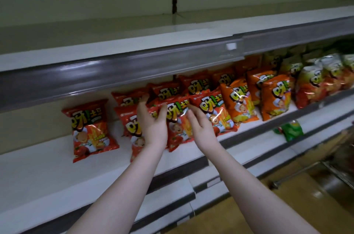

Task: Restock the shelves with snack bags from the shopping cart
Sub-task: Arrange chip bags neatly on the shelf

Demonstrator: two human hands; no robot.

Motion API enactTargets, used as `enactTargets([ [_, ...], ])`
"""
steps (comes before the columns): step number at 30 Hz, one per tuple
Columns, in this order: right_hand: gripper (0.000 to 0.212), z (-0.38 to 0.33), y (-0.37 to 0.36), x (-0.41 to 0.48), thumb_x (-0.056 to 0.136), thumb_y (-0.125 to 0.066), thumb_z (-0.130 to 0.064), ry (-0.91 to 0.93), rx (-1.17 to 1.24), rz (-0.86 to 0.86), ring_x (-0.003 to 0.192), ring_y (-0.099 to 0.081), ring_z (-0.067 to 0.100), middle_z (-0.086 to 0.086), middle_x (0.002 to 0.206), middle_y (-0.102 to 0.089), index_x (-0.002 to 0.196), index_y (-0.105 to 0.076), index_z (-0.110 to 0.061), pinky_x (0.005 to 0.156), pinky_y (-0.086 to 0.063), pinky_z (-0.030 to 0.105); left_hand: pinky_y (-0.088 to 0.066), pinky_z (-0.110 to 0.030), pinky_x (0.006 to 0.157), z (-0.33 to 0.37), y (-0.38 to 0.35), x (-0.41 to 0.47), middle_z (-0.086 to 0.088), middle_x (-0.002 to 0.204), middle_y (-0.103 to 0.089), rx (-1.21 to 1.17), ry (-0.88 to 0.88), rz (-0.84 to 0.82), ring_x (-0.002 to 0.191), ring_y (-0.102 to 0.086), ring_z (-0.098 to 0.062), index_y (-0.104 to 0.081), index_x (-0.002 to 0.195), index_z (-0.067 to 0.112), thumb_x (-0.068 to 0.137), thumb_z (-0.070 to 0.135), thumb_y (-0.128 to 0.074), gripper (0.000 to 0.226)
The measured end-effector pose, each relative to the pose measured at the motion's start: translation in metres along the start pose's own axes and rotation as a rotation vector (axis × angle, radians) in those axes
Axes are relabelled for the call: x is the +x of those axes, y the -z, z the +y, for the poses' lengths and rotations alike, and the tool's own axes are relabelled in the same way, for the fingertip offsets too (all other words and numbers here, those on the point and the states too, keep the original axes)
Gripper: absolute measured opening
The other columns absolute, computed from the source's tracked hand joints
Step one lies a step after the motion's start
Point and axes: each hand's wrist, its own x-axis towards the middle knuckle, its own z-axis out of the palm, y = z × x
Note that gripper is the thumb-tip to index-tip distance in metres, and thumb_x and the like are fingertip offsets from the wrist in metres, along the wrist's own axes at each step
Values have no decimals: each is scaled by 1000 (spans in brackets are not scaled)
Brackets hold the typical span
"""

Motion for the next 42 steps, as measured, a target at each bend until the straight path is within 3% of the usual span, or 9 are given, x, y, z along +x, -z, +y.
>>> enactTargets([
  [3,48,1,50,-13,96,-40,-50,-23,108,143,122,-51,10,-3,132,-54,134,-47,-22,101,-44,23,-32,-27,107,24,-40,-29,5,135,-49,-126,-44,-149,128,-42,-12,-50,130,20,88,22,-65,44],
  [7,49,4,128,-40,91,-41,-53,-7,152,314,120,-54,14,-3,127,-58,129,-52,-22,103,-44,36,-35,-26,107,55,-94,-80,8,136,-51,-255,-58,-372,124,-44,-3,-54,124,29,91,18,-62,36],
  [11,42,6,221,-82,91,-40,-47,25,156,496,120,-54,17,-4,126,-58,123,-54,-24,104,-43,34,-40,-35,108,89,-154,-152,5,131,-57,-366,-54,-534,124,-50,-8,-59,117,30,91,17,-61,29],
  [19,24,26,409,-205,102,-37,-27,31,140,768,112,-59,14,-3,120,-61,117,-54,-26,94,-46,26,-41,-12,96,144,-261,-337,15,122,-57,-426,-29,-834,111,-50,9,-59,123,23,95,14,-57,30],
  [23,27,35,479,-265,101,-37,-26,-10,168,881,110,-59,13,-2,121,-61,122,-54,-21,91,-48,22,-42,-21,100,159,-303,-423,7,126,-59,-463,22,-956,120,-52,-3,-60,119,24,95,13,-56,27],
  [28,27,48,547,-318,101,-38,-26,-71,202,1013,109,-60,15,0,121,-62,122,-54,-21,95,-46,32,-48,-15,86,179,-338,-506,8,116,-62,-512,101,-1126,114,-56,-6,-60,118,22,96,13,-54,24],
  [32,32,67,589,-338,101,-38,-29,-126,251,1066,109,-61,16,1,121,-64,125,-55,-16,98,-47,37,-52,-28,91,182,-370,-542,-2,124,-60,-492,171,-1183,116,-57,-13,-59,118,26,97,16,-53,25],
  [37,30,101,648,-339,102,-36,-29,-170,243,1098,107,-61,14,-1,117,-63,123,-53,-18,91,-51,28,-50,-13,73,183,-436,-575,12,108,-62,-458,178,-1215,91,-62,8,-58,122,21,98,17,-51,25],
  [42,34,132,717,-310,101,-37,-26,-198,246,1087,96,-62,8,-2,110,-63,127,-53,-10,69,-51,10,-45,-21,93,181,-523,-592,9,117,-62,-431,213,-1186,110,-57,0,-59,117,23,97,16,-52,23],
])
